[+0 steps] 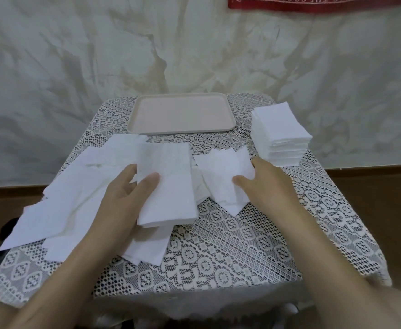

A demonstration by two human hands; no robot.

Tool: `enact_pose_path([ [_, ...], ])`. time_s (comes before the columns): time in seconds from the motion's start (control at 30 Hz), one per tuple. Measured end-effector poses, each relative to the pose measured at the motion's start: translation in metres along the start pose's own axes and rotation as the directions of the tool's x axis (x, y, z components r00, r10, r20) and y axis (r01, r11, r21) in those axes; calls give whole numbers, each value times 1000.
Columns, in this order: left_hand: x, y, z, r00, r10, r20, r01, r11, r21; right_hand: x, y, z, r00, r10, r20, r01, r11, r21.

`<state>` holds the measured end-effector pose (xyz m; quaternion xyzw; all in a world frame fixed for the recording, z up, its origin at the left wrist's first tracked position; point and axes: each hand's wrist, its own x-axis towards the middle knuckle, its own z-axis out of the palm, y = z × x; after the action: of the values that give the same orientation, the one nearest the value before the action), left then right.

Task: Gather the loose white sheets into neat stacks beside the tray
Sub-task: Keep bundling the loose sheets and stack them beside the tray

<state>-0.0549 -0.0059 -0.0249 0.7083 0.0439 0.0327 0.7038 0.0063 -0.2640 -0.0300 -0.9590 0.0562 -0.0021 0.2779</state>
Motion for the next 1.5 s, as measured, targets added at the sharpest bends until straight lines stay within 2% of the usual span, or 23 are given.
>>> enact_pose_path([
  [0.13, 0, 0, -1, 1000, 2, 10, -2, 1000, 15, 7, -2, 1, 1000, 4, -1, -4, 1000, -29],
  [0.3, 1, 0, -1, 1000, -6, 13, 6, 1000, 17, 14, -4, 1, 999, 17, 37, -18, 1000, 17],
  [0.43, 2, 0, -2, 1000, -10, 13, 10, 1000, 24, 8, -8, -3, 997, -61, 53, 58, 997, 51],
  [0.5, 2, 1, -1, 1000, -7, 10, 6, 1000, 24, 3, -11, -7, 990, -108, 95, 89, 978, 189],
  [0.6, 1, 1, -1, 1000, 3, 8, -4, 999, 36, -8, -10, -16, 967, -135, 216, 39, 916, 399],
  [0.7, 0, 0, -2, 1000, 1, 5, -1, 999, 41, -16, 5, -16, 940, -123, 318, 13, 945, 326],
  [0.9, -3, 2, -1, 1000, -7, -1, 7, 999, 52, -25, 14, -21, 980, -113, 167, 85, 982, 167],
  [0.97, -2, 1, -2, 1000, -17, -2, 17, 999, 52, -22, 13, -22, 984, -121, 131, 92, 974, 205],
  [1.1, 1, 0, -1, 1000, -14, -12, 15, 999, 44, -10, 11, -15, 988, -124, 90, 78, 912, 403],
  [1.2, 2, 1, -1, 1000, -10, -13, 10, 999, 39, -11, 5, -10, 977, -144, 159, 88, 945, 315],
  [1.3, 3, 0, -3, 1000, -16, -19, 17, 1000, 11, -14, -1, -7, 984, -126, 126, 101, 977, 187],
  [1.5, 3, 0, -3, 999, -35, -14, 34, 999, -5, -12, -6, -7, 983, -44, 181, -6, 964, 267],
])
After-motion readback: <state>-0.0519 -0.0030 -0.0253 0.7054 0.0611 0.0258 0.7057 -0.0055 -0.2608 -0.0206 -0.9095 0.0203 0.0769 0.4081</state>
